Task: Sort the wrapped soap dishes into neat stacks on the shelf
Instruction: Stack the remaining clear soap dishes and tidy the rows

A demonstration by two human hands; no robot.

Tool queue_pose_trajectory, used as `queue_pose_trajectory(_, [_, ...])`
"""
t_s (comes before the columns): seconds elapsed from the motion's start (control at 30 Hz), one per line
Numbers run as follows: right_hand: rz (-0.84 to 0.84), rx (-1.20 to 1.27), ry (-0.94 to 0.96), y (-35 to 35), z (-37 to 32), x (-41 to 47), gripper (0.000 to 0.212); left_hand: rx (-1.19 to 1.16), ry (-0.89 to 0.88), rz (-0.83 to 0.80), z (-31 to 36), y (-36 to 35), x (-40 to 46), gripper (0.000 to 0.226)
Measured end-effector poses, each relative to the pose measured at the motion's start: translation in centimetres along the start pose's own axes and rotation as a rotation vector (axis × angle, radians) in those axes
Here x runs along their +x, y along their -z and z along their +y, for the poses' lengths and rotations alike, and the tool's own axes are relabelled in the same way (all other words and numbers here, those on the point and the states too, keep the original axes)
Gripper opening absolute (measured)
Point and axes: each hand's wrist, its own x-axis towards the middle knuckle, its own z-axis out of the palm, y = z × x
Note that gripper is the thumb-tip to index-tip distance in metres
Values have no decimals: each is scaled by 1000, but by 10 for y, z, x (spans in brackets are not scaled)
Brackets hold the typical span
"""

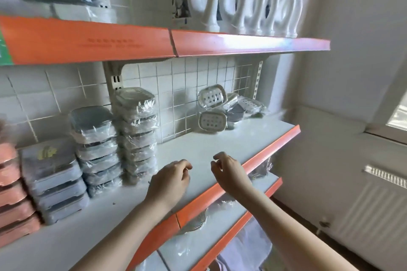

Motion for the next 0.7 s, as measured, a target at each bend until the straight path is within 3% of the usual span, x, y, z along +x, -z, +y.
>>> queue_pose_trajectory(0.4, [10, -72, -26, 76, 105, 13, 38, 119, 72, -143, 85, -75, 59, 26])
queue_pose_trajectory(0.7, [23, -55, -74, 92, 158, 30, 36, 115, 53, -201, 117, -127, 87, 26])
